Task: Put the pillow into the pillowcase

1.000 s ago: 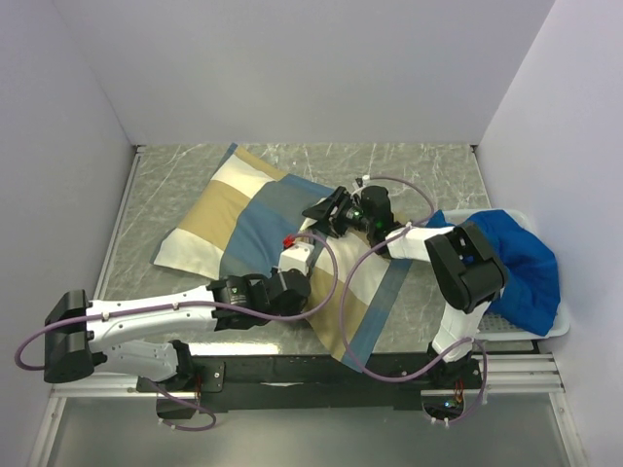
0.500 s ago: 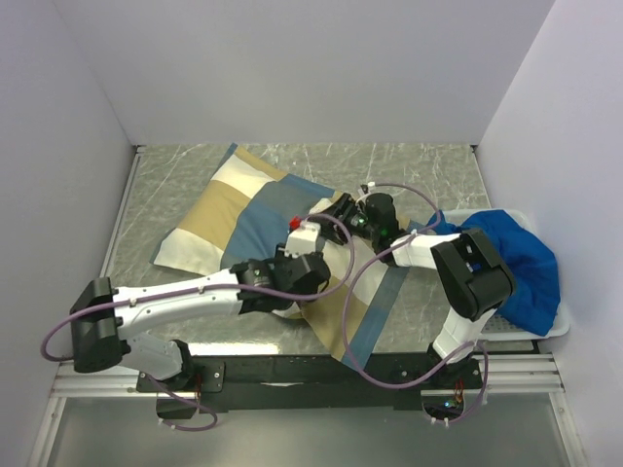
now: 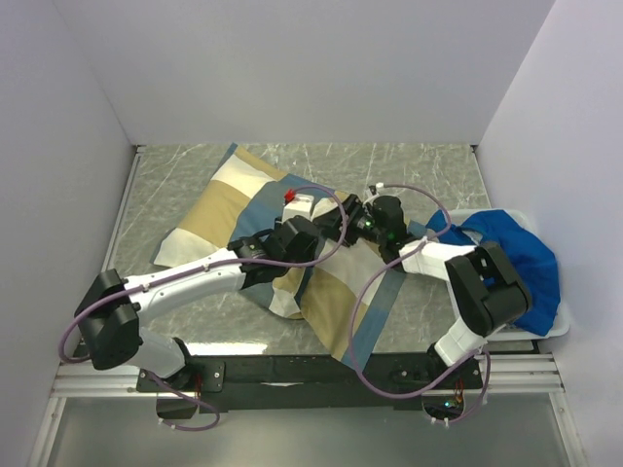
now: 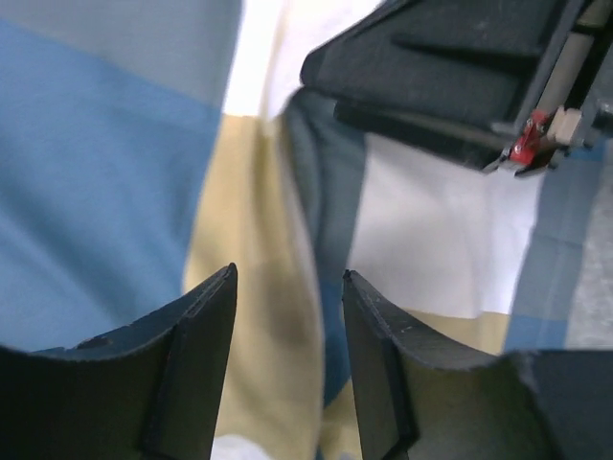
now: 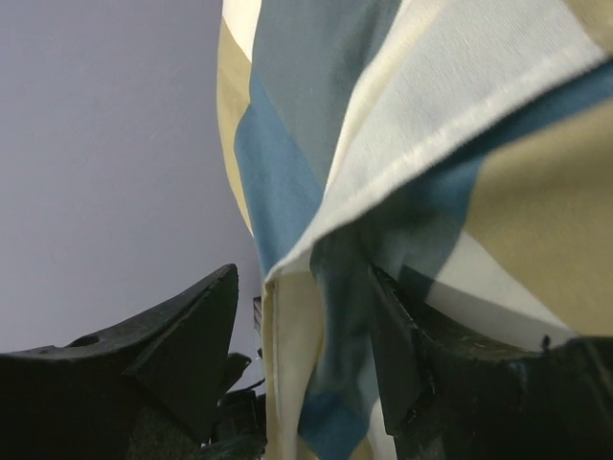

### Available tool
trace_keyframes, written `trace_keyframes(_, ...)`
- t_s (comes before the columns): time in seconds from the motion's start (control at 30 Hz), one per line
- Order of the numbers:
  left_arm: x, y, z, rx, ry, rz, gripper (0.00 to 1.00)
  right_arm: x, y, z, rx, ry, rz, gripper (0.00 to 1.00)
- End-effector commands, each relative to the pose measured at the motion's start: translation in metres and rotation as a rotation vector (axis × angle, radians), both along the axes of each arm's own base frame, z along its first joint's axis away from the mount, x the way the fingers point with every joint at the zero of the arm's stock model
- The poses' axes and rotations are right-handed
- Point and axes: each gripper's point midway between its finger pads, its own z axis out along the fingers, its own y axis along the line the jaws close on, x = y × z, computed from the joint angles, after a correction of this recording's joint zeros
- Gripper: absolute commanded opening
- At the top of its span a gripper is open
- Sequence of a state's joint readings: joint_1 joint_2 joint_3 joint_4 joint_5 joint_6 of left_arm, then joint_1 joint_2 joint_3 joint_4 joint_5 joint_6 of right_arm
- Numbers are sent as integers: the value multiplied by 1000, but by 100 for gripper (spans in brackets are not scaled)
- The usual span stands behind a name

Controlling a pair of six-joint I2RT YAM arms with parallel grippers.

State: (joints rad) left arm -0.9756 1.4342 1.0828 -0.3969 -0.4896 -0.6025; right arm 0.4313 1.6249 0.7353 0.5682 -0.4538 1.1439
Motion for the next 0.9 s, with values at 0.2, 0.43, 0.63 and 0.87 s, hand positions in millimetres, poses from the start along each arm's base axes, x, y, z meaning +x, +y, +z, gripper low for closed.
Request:
trace_keyframes(0.2,23,-20,-12,4,8,-18,19,-14,-17,6,-28,-54,-28,51)
trace_keyframes(0.43,29,-21,11,-27,-28,-4,1,-26,2,-7,-69,-43,27,34)
trace_keyframes(0.63,18,-26,37,-103,-41,-69,1,-20,22,-10,-57,-28,68,33)
trace_keyframes(0.87,-4,-33,42,-147,-13,-144,1,-2,38,-24,-74,5,66,33)
